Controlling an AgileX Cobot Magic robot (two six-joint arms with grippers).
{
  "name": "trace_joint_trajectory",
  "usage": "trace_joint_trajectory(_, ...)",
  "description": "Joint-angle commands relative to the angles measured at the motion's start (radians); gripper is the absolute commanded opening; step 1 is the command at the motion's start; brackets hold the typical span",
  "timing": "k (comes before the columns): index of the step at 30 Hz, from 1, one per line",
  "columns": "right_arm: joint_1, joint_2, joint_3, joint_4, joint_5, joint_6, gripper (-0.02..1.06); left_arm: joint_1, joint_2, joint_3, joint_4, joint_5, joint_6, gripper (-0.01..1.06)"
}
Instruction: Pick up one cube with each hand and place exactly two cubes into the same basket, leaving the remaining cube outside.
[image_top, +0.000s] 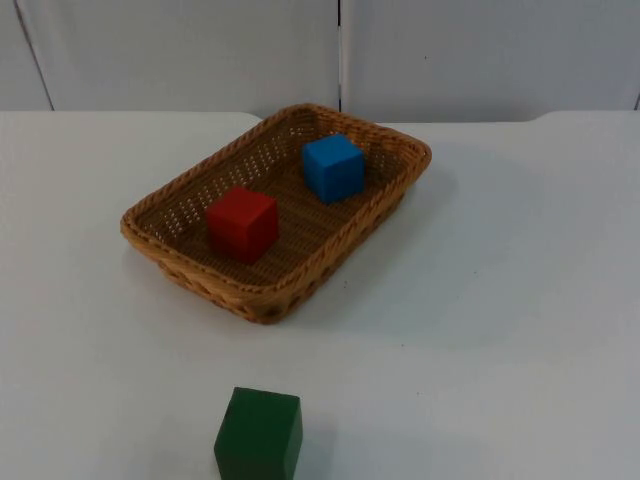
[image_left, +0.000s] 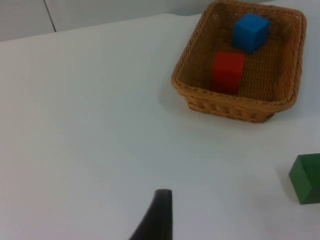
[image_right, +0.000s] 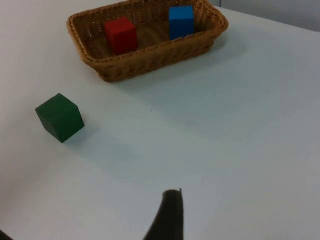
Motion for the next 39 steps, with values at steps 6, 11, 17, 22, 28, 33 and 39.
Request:
trace_joint_trajectory(6,-0.001,-0.004,0.001,0.0,-0.003,0.001,0.77,0.004,-0.004,0.006,0.0,0.004,-0.009,0.85)
trace_joint_trajectory(11,-0.001,-0.004,0.001,0.0,-0.003,0.001,1.01,0.004,-0.004,0.006,0.0,0.004,-0.009,0.93)
trace_joint_trajectory(17,-0.001,-0.004,0.001,0.0,-0.003,0.001,1.05,0.004,-0.004,0.006,0.0,0.004,-0.009,1.05)
trace_joint_trajectory(22,-0.001,-0.004,0.001,0.0,-0.003,0.001,1.05,0.004,-0.004,0.006,0.0,0.004,-0.009,1.05)
trace_joint_trajectory(28,-0.001,-0.004,0.001,0.0,-0.003,0.001,1.05,0.004,-0.004,0.006,0.0,0.004,-0.009,1.05)
trace_joint_trajectory(33,-0.001,-0.004,0.001,0.0,-0.003,0.001,1.05,0.004,-0.004,0.006,0.0,0.004,-0.009,1.05)
trace_joint_trajectory(39,-0.001,-0.004,0.001,0.006,-0.005,0.001,1.05,0.004,-0.004,0.006,0.0,0.004,-0.009,1.05)
